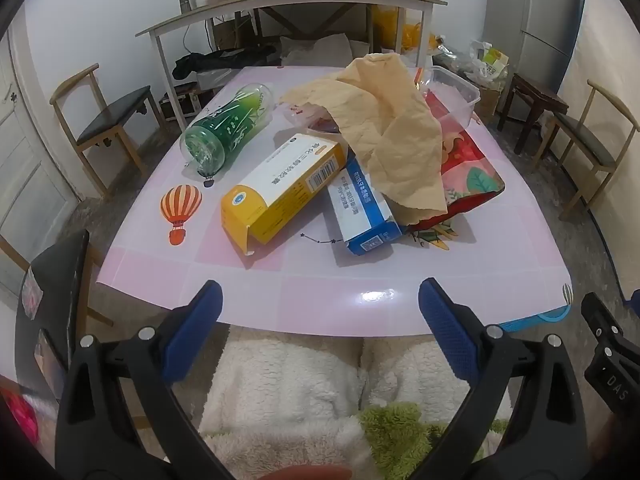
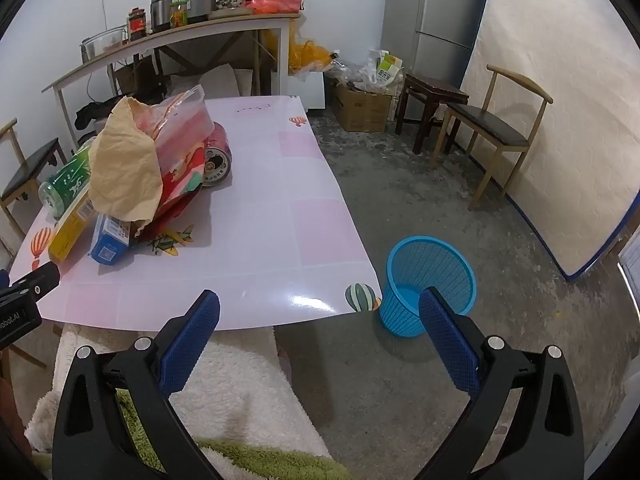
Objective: Collect trash
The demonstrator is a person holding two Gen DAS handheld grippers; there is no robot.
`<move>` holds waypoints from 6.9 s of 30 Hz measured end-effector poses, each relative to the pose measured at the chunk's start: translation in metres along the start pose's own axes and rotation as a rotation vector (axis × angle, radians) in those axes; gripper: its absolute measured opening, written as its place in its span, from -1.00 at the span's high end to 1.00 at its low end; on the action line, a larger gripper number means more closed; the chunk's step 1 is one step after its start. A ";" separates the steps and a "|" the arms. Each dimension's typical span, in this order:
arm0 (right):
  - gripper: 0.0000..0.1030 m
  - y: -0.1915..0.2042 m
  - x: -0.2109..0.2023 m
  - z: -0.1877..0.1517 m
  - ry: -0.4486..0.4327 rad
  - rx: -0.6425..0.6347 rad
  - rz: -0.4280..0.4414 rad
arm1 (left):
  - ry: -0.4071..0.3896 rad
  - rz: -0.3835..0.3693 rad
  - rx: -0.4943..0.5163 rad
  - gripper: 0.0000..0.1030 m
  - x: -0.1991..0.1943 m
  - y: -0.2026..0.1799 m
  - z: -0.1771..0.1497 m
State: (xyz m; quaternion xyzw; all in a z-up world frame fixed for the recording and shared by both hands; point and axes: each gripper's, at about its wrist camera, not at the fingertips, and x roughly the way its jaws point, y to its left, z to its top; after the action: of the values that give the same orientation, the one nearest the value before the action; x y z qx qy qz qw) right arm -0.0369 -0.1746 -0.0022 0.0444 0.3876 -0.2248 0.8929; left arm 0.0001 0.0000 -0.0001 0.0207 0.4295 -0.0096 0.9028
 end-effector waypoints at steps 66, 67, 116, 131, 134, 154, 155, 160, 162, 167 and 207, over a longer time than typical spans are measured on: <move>-0.88 -0.005 -0.001 0.001 -0.008 -0.004 0.020 | 0.020 0.009 0.007 -0.84 0.003 -0.002 0.001; -0.88 -0.005 -0.001 0.001 -0.009 -0.005 0.019 | 0.020 0.008 0.006 -0.84 0.003 -0.002 0.001; -0.88 0.044 -0.015 0.104 -0.270 -0.081 0.340 | -0.140 -0.021 -0.054 -0.84 0.027 0.081 0.040; -0.48 0.152 0.013 0.161 -0.135 -0.306 0.491 | -0.249 -0.230 -0.011 -0.84 0.059 0.100 0.052; -0.34 0.172 0.030 0.171 -0.078 -0.356 0.491 | -0.237 -0.256 0.001 -0.84 0.065 0.102 0.052; 0.92 0.194 0.073 0.193 0.059 -0.361 0.498 | -0.255 -0.343 0.062 -0.83 0.079 0.098 0.055; 0.92 0.193 0.068 0.193 0.048 -0.357 0.508 | -0.266 -0.350 0.062 -0.83 0.077 0.098 0.055; 0.93 0.186 0.041 0.197 -0.007 -0.334 0.587 | -0.337 -0.381 0.081 -0.83 0.059 0.095 0.054; 0.93 0.181 0.029 0.198 -0.024 -0.323 0.627 | -0.370 -0.383 0.097 -0.83 0.049 0.092 0.055; 0.93 0.174 0.003 0.191 -0.053 -0.320 0.692 | -0.436 -0.374 0.142 -0.83 0.030 0.080 0.055; 0.93 -0.013 -0.092 0.088 -0.119 -0.114 0.895 | -0.392 -0.864 0.228 -0.83 -0.042 0.017 0.000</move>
State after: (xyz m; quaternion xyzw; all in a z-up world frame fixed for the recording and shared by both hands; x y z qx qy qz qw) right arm -0.0385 -0.1751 0.1258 0.1454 0.2899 0.2030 0.9239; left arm -0.0264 0.0165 0.0330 -0.0631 0.2169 -0.4341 0.8721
